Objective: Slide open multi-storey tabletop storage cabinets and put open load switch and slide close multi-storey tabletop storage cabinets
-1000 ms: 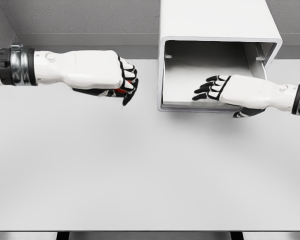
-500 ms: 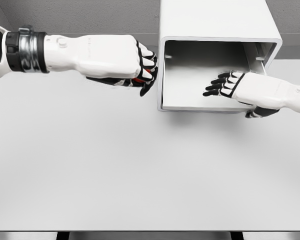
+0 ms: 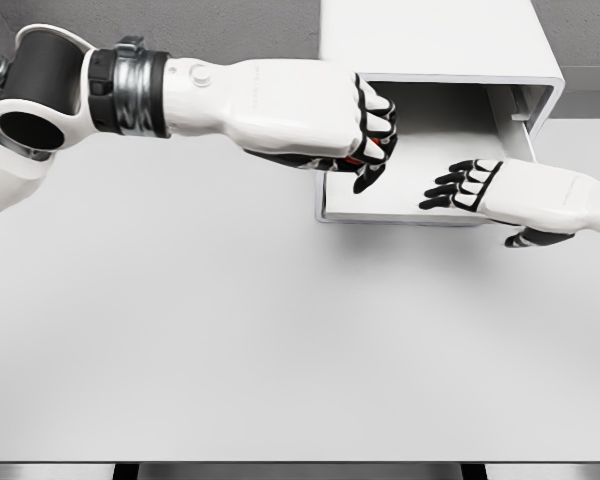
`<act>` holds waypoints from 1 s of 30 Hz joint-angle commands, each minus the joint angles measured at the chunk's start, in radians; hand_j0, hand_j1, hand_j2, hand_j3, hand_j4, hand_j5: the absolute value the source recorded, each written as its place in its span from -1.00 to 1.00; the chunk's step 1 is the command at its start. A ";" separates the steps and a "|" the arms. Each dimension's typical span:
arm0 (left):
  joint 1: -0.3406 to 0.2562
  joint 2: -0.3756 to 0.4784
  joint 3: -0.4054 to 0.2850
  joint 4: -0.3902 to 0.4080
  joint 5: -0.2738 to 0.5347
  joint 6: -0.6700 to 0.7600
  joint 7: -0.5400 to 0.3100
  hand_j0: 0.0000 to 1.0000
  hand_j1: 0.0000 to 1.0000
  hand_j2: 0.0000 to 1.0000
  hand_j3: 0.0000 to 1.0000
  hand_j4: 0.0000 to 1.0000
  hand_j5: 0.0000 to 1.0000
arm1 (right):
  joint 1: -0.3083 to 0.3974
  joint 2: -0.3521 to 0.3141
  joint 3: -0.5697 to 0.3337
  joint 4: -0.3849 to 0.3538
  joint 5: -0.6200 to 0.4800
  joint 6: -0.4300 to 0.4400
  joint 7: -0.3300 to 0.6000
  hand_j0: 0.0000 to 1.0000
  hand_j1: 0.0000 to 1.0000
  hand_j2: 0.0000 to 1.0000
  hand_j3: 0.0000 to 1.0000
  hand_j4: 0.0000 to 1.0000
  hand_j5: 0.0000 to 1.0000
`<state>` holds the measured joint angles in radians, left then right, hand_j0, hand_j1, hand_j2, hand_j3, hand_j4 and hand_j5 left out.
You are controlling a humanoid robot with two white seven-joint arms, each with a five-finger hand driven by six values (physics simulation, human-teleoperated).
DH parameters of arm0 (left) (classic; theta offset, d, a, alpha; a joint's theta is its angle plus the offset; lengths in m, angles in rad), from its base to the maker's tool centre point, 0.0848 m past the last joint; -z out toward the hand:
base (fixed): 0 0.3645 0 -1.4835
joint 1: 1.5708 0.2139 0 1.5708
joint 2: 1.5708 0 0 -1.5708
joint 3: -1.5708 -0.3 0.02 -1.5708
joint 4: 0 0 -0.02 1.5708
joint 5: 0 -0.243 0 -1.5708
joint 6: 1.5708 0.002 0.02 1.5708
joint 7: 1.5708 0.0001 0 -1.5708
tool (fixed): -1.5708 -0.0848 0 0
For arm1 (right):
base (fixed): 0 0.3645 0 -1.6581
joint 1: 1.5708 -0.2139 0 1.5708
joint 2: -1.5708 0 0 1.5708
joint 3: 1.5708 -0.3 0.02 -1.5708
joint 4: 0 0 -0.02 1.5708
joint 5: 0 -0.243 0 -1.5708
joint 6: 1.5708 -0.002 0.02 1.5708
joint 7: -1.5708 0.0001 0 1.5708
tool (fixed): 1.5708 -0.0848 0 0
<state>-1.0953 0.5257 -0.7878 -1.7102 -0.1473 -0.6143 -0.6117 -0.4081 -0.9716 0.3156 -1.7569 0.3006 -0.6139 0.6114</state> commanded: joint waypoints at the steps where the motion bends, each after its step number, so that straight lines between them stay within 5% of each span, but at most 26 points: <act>1: 0.000 -0.003 0.001 0.000 0.003 0.003 0.001 -0.37 -0.37 -0.37 -0.37 -0.37 -0.37 | -0.002 -0.053 -0.003 -0.001 -0.014 0.003 -0.001 1.00 1.00 1.00 1.00 1.00 1.00; 3: 0.000 -0.004 0.001 0.000 0.003 0.003 0.001 -0.37 -0.37 -0.37 -0.37 -0.37 -0.37 | 0.000 -0.062 -0.012 -0.001 -0.015 0.003 -0.001 1.00 1.00 1.00 1.00 1.00 1.00; 10: -0.005 -0.085 -0.013 0.047 -0.060 0.003 0.001 -0.36 -0.36 -0.36 -0.36 -0.36 -0.36 | 0.092 -0.107 -0.293 -0.001 -0.124 0.003 -0.001 1.00 1.00 1.00 1.00 1.00 1.00; 14: -0.006 -0.150 -0.034 0.172 -0.132 0.003 0.001 -0.35 -0.35 -0.35 -0.35 -0.35 -0.35 | 0.204 -0.099 -0.523 0.004 -0.161 0.003 -0.001 1.00 1.00 1.00 1.00 1.00 1.00; 17: -0.006 -0.216 -0.036 0.270 -0.213 0.003 0.001 -0.34 -0.34 -0.34 -0.34 -0.34 -0.34 | 0.359 -0.065 -0.720 0.011 -0.161 0.003 -0.001 1.00 1.00 1.00 1.00 1.00 1.00; 20: -0.008 -0.236 -0.051 0.284 -0.216 0.003 0.001 -0.31 -0.31 -0.31 -0.31 -0.31 -0.31 | 0.509 0.004 -0.829 0.017 -0.158 0.003 -0.001 0.97 0.97 0.97 0.97 0.97 0.97; 25: -0.009 -0.299 -0.065 0.403 -0.265 0.003 0.001 -0.20 -0.20 -0.20 -0.20 -0.20 -0.20 | 0.658 0.082 -0.862 0.022 -0.150 0.003 -0.001 -0.08 -0.08 -0.08 -0.08 -0.08 -0.08; 27: -0.009 -0.300 -0.068 0.403 -0.265 0.003 0.001 -0.06 -0.06 -0.06 -0.06 -0.06 -0.06 | 0.693 0.082 -0.796 0.017 -0.146 0.003 -0.001 -0.07 -0.07 -0.07 -0.07 -0.07 -0.07; 30: -0.009 -0.312 -0.067 0.409 -0.264 0.003 0.001 0.56 0.56 0.56 0.56 0.56 0.56 | 0.689 0.070 -0.699 0.011 -0.127 0.003 -0.001 -0.06 -0.06 -0.06 -0.06 -0.06 -0.06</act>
<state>-1.1045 0.2236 -0.8545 -1.3117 -0.4087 -0.6140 -0.6138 0.2731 -0.9015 -0.4342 -1.7426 0.1701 -0.6136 0.6112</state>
